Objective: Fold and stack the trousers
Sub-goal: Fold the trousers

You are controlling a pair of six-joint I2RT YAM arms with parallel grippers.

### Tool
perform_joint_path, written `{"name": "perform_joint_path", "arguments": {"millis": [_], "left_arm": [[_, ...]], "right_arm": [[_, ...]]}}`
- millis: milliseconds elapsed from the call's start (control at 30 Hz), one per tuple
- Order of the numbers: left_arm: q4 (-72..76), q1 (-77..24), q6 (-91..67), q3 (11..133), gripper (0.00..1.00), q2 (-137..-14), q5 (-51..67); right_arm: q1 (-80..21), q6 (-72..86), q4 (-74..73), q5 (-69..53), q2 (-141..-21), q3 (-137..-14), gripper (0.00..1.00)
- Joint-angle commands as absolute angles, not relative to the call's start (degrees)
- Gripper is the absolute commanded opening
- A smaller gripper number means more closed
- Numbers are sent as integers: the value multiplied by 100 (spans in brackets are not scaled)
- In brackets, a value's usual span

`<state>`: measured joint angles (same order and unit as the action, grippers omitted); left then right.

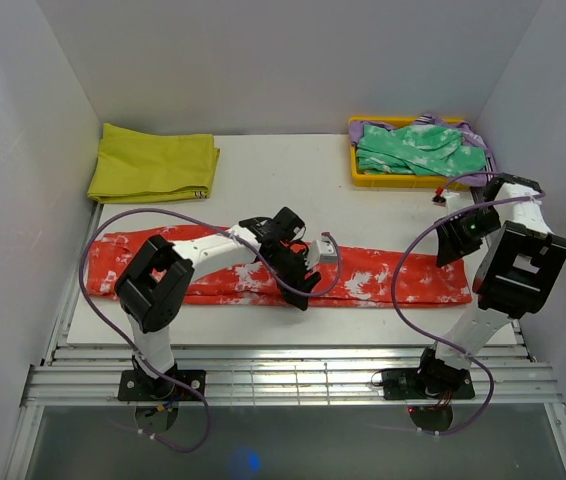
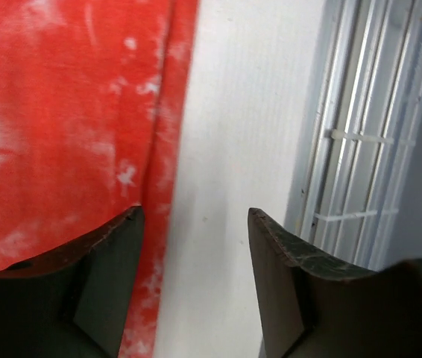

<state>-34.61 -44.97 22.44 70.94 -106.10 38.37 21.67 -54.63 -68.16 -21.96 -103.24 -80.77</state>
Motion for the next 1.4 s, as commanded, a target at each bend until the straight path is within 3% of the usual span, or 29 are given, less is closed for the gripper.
{"name": "perform_joint_path", "arguments": {"millis": [0,200,333,567,833,1167,1367], "left_arm": [[-4025,-4588,2663,6927,69,-9819,3648],[-3893,-4281,2584,5839,57,-8634,2550],[-4034,-3772,2873,5467,52,-8183,2242],[-4175,-2182,4048,5098,54,-7893,2452],[-4316,-590,5317,5159,52,-8331,2602],[-4061,-149,5108,5246,52,-9245,2452],[-3806,-360,4501,6116,50,-10151,2803]], "right_arm": [[2066,-5854,-7348,-2540,-10450,-7788,49],[1759,-6310,-7392,-2882,-10108,-7445,49],[804,-6302,-6997,-3251,-9433,-7348,47],[-895,-5652,-5144,-3604,-8526,-6593,39],[-2372,-5537,-3552,-2699,-8340,-5336,39],[-1891,-5660,-2795,-1354,-9342,-4790,35],[-819,-6195,-3049,-1151,-9650,-5080,34]]}}
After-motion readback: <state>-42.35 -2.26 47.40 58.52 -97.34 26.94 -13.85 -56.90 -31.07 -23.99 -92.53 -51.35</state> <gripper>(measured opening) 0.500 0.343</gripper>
